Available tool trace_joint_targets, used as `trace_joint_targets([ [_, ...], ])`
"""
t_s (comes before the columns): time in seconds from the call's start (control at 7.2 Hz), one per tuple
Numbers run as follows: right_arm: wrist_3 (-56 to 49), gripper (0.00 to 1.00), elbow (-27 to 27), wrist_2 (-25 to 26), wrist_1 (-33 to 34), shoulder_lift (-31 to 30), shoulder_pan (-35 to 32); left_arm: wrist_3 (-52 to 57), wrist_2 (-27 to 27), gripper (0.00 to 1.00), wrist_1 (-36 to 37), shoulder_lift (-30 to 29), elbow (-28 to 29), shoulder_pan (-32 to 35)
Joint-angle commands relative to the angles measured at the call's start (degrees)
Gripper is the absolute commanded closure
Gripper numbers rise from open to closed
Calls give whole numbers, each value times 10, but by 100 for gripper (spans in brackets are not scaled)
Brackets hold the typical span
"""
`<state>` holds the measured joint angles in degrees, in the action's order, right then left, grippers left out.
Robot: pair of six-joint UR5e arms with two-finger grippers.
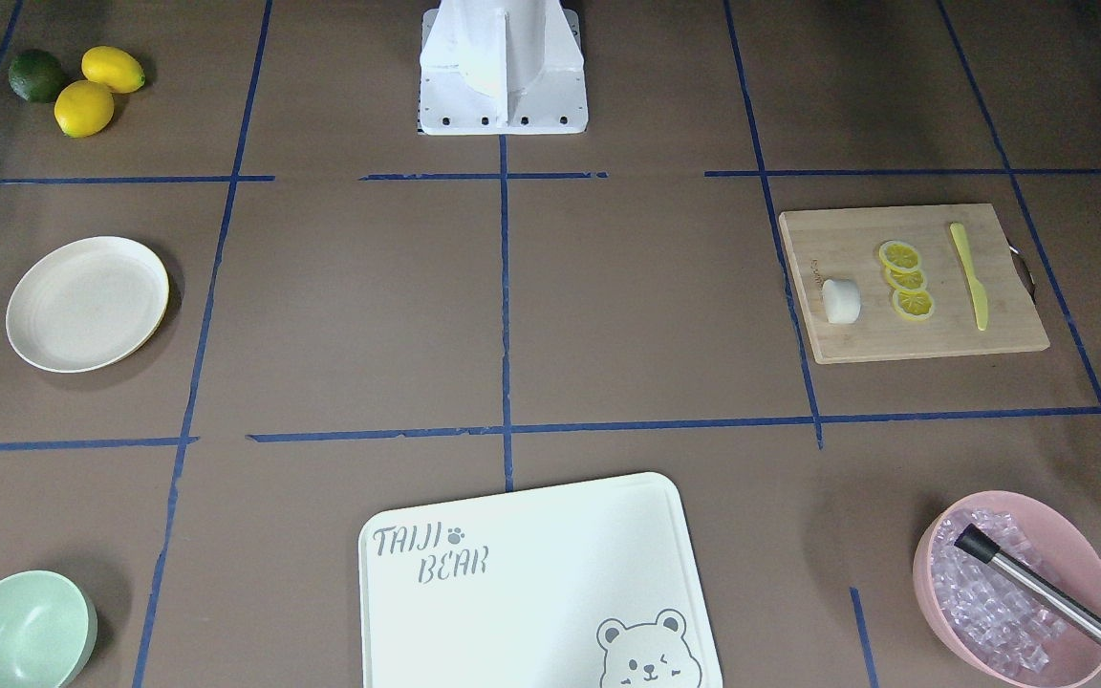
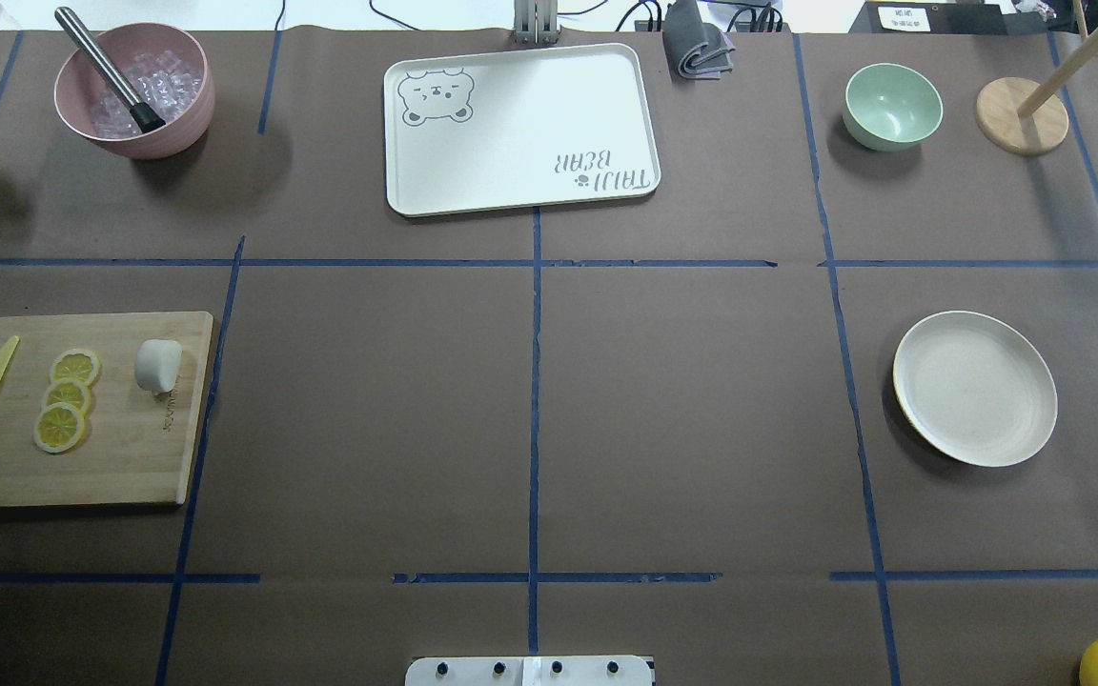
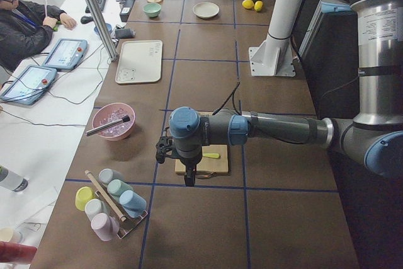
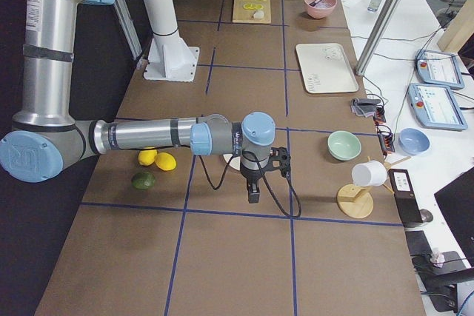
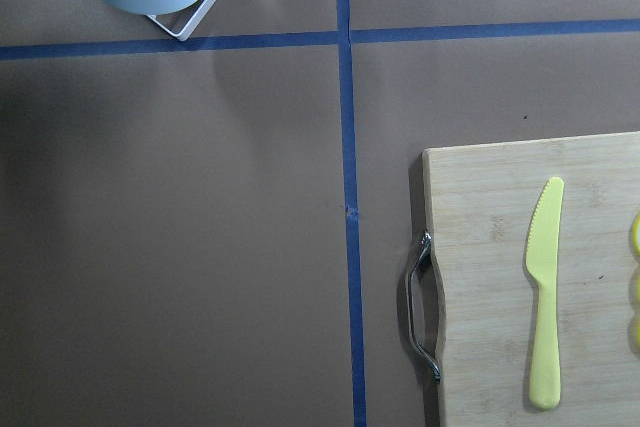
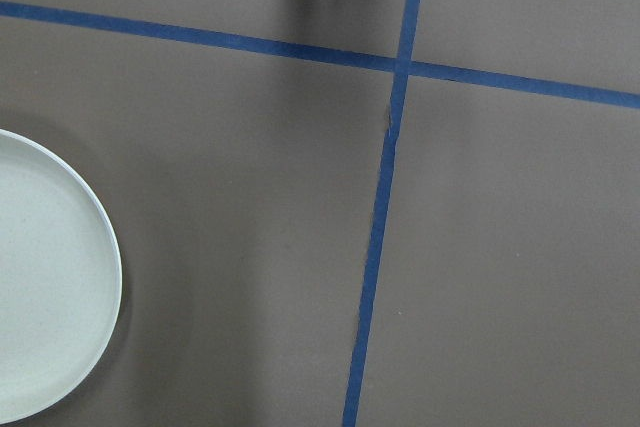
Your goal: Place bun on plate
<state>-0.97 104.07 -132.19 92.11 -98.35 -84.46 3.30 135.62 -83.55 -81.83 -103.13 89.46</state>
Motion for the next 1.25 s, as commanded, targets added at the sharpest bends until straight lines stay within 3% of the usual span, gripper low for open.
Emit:
trace_joint_targets([
  [0.0,0,0,0,0,0,0,0,1,-4,0,-6,0,0,-1],
  [0.28,-3,0,0,-11,-7,0,0,0,0,0,-1,0,0,-2],
  [0.56,18,0,-59,-37,-162,-16,16,0,1,0,-1,5,0,-3],
  [0.83,220,1,-69,-27,-308,-31,100,0,1,0,0,6,-2,-2],
  [1.11,424,2,-104,30,-482,-33,215,0,1,0,-1,6,-4,-3],
])
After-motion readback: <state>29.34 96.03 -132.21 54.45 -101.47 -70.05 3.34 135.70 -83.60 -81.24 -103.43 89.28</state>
